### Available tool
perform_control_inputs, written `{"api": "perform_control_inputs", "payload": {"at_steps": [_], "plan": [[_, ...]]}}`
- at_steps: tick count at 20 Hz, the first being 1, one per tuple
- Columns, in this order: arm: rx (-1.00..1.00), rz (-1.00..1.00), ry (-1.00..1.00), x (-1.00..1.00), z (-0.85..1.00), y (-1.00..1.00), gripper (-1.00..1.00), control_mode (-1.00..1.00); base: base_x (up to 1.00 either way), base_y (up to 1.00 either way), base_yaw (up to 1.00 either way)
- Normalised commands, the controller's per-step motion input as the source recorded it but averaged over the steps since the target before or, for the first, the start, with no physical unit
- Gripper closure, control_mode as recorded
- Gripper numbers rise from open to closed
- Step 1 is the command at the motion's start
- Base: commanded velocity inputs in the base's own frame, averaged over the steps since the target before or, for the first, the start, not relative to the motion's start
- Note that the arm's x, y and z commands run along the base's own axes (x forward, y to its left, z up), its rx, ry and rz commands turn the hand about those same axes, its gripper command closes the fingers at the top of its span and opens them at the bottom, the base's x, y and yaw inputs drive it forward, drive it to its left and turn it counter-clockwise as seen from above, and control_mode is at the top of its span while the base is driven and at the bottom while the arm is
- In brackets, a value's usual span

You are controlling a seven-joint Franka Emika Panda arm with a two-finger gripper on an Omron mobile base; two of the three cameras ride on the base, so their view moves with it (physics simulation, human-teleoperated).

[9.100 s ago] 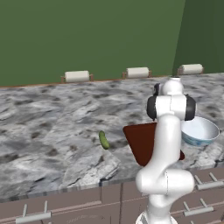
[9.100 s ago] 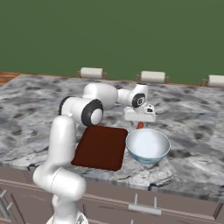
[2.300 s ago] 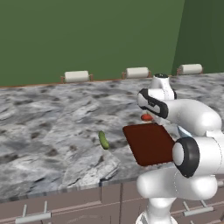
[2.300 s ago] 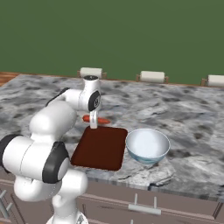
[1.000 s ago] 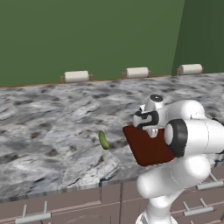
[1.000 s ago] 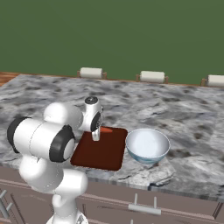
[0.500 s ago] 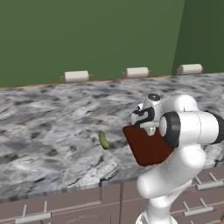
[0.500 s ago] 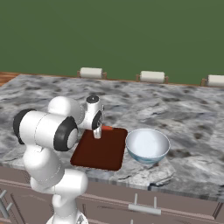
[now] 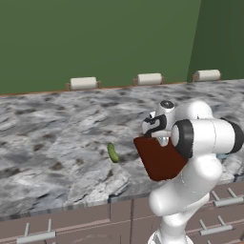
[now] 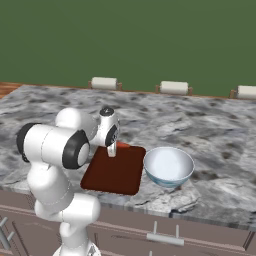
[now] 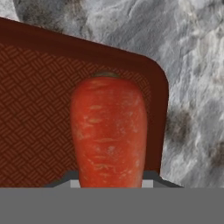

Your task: Place the two vegetables and bowl onto the tray for setting up a vegetable dip station.

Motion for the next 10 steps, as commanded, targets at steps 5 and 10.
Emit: {"api": "perform_control_inputs", "payload": {"at_steps": [5,10], "plan": [[0.00,0.00,0.00,0.00,-0.14,0.00,1.00,-1.00,0.00,0.00,0.00],[0.00,0.00,0.00,0.00,-0.15,0.00,1.00,-1.00,0.00,0.00,0.00]]}}
